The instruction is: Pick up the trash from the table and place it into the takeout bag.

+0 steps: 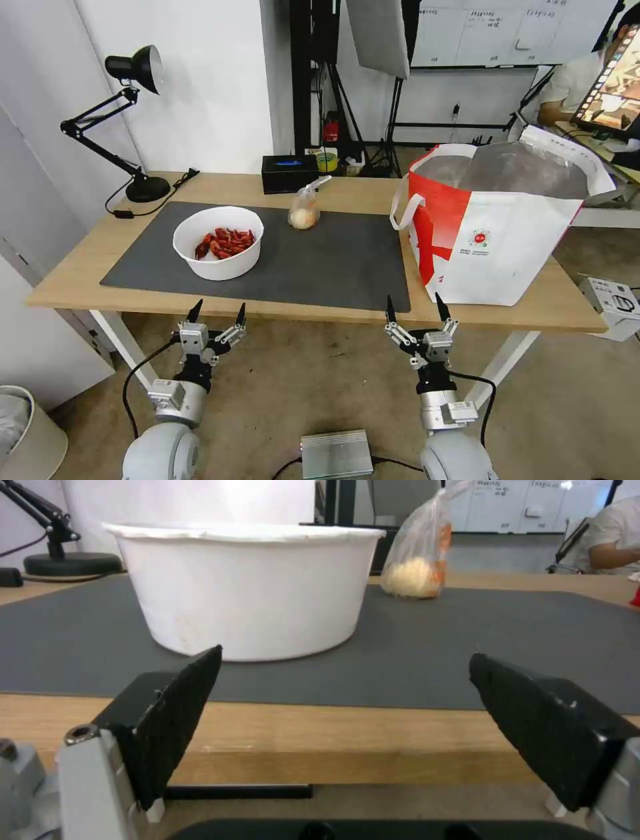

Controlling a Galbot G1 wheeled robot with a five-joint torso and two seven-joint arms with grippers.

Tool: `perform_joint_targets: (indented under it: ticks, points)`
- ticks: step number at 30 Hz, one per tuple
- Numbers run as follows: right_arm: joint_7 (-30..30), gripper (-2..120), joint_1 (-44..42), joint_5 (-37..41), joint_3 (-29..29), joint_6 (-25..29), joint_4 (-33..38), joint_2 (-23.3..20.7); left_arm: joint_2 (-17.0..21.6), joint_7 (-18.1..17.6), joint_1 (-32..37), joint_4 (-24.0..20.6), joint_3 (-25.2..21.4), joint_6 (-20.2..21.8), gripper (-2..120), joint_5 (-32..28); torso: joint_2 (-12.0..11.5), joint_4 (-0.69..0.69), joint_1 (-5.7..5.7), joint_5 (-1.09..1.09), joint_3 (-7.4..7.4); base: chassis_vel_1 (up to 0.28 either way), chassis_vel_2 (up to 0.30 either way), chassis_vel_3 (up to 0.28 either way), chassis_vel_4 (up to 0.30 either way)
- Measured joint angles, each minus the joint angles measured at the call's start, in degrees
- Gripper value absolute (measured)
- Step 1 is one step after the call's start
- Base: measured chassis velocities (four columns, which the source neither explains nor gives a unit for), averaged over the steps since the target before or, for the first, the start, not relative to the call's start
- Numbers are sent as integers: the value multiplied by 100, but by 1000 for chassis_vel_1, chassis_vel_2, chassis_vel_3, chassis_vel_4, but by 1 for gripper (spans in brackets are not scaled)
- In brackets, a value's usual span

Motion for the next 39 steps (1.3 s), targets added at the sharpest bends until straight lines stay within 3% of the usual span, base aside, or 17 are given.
perform_joint_targets:
  ticks: [18,29,39]
  points:
    - [-252,96,1885,782,-882,-369,-1025,-242,-197,12,139,-58,-157,-38,100,112,0,0,0,0,1,0,0,0,0]
    - [-300,92,3659,1145,-1696,-418,-2658,-49,-301,36,130,-34,-218,-51,100,130,-1,1,1,0,1,0,0,0,0]
    - [-499,92,5267,1780,-1967,-501,-4432,598,-379,66,119,-24,-196,-61,100,140,0,3,0,0,1,0,0,0,0]
